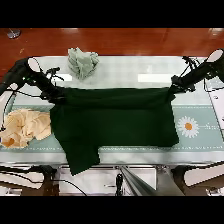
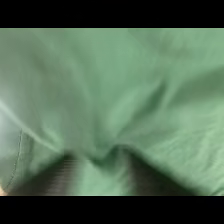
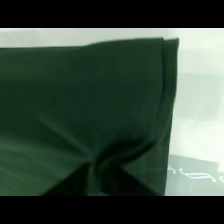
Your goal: Fold the shirts.
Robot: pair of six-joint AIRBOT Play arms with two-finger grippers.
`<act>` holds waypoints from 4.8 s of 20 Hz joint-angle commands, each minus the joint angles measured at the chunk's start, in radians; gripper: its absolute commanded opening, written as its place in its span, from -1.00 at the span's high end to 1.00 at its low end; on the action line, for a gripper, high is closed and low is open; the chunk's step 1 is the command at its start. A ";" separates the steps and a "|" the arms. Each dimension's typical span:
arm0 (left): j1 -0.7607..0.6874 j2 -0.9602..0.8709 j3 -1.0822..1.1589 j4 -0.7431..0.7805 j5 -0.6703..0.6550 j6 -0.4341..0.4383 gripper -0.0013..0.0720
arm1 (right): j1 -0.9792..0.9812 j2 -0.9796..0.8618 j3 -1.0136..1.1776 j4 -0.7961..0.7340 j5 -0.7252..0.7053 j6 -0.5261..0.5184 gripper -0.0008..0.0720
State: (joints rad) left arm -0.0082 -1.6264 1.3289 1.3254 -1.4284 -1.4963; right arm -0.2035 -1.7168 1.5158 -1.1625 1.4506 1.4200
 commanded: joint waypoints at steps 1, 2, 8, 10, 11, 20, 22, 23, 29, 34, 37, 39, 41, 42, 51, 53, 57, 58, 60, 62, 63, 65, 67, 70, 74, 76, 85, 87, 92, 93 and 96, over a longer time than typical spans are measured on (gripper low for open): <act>0.003 0.005 -0.006 -0.024 -0.061 0.011 -0.96 | -0.006 0.011 -0.011 -0.010 0.025 -0.001 -0.72; 0.005 0.020 -0.007 -0.024 -0.071 0.011 -0.96 | -0.016 0.027 -0.011 -0.029 0.038 0.001 -0.72; 0.104 0.380 -0.288 -0.067 0.019 -0.021 -0.96 | -0.188 0.320 -0.307 -0.001 -0.106 -0.005 -0.72; 0.178 0.559 -0.529 -0.134 0.129 -0.083 -0.95 | -0.233 0.447 -0.513 0.130 -0.238 -0.052 -0.72; 0.226 0.630 -0.637 -0.174 0.147 -0.106 -0.95 | -0.238 0.494 -0.599 0.184 -0.280 -0.075 -0.72; 0.344 0.735 -0.990 -0.288 0.077 -0.025 -0.95 | -0.233 0.559 -0.806 0.322 -0.323 -0.140 -0.72; 0.344 0.732 -0.998 -0.279 0.112 -0.028 -0.95 | -0.233 0.559 -0.806 0.343 -0.313 -0.143 -0.72; 0.343 0.727 -1.006 -0.299 0.128 -0.046 -0.95 | -0.233 0.560 -0.806 0.354 -0.307 -0.148 -0.72; 0.157 0.695 -1.054 -0.388 0.286 -0.029 -0.95 | -0.251 0.560 -0.800 0.369 -0.283 -0.138 -0.72; 0.048 0.662 -1.036 -0.387 0.219 0.042 -0.47 | -0.430 0.576 -0.663 0.222 -0.105 -0.084 -0.72; 0.053 0.663 -0.986 -0.388 0.185 0.072 0.91 | -0.517 0.604 -0.681 0.032 -0.035 0.007 -0.72; 0.053 0.663 -0.945 -0.388 0.187 0.072 0.91 | -0.507 0.607 -0.770 -0.041 -0.002 0.007 -0.72; 0.053 0.665 -0.904 -0.388 0.186 0.072 0.91 | -0.477 0.607 -0.853 -0.137 0.021 0.000 -0.72; 0.053 0.665 -0.886 -0.388 0.186 0.072 0.91 | -0.460 0.607 -0.883 -0.160 0.019 0.001 -0.72; 0.052 0.664 -0.850 -0.388 0.187 0.071 0.91 | -0.269 0.503 -0.911 -0.103 -0.011 -0.007 -0.72; 0.052 0.664 -0.850 -0.388 0.187 0.071 0.91 | -0.237 0.480 -0.911 -0.047 -0.056 -0.007 -0.72; 0.051 0.664 -0.850 -0.389 0.187 0.059 0.91 | -0.196 0.452 -0.911 0.013 -0.119 -0.016 -0.65; 0.051 0.664 -0.850 -0.389 0.187 0.060 0.91 | -0.190 0.452 -0.911 0.042 -0.121 -0.038 -0.21; 0.052 0.664 -0.849 -0.388 0.186 0.064 0.91 | -0.190 0.452 -0.911 0.098 -0.114 -0.085 0.86; 0.058 0.664 -0.840 -0.387 0.183 0.072 0.91 | -0.192 0.452 -0.897 0.128 -0.087 -0.119 0.92; 0.076 0.664 -0.820 -0.388 0.174 0.072 0.91 | -0.193 0.452 -0.874 0.125 -0.069 -0.120 0.92; 0.132 0.664 -0.746 -0.388 0.140 0.111 0.91 | -0.193 0.452 -0.800 0.131 -0.047 -0.114 0.92; 0.206 0.664 -0.653 -0.387 0.108 0.127 0.91 | -0.193 0.452 -0.721 0.156 -0.048 -0.096 0.92; 0.250 0.613 -0.556 -0.389 0.180 0.119 0.91 | -0.192 0.447 -0.639 0.249 -0.119 -0.097 0.92; 0.185 0.417 -0.463 -0.437 0.291 0.142 0.91 | -0.172 0.363 -0.578 0.433 -0.234 -0.146 0.92; 0.161 0.302 -0.380 -0.437 0.307 0.141 0.91 | -0.161 0.309 -0.530 0.452 -0.283 -0.145 0.92; 0.145 -0.021 0.002 -0.436 0.291 0.064 0.91 | -0.160 0.097 -0.315 0.533 -0.302 -0.143 0.92; 0.145 -0.053 0.030 -0.436 0.291 0.059 0.91 | -0.160 0.064 -0.303 0.549 -0.322 -0.146 0.92; 0.127 -0.085 0.035 -0.435 0.290 0.098 -0.96 | -0.142 0.003 -0.302 0.586 -0.349 -0.178 -0.78; 0.138 -0.084 0.066 -0.427 0.245 0.097 -0.95 | -0.147 0.007 -0.292 0.581 -0.335 -0.180 -0.75; 0.214 -0.054 0.209 -0.310 0.072 0.057 -0.95 | -0.230 0.045 -0.227 0.474 -0.175 -0.215 -0.75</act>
State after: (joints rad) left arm 0.1593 -1.6958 1.4437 0.9260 -1.2232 -1.4071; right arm -0.3843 -1.6882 1.2476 -0.6128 1.1603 1.2358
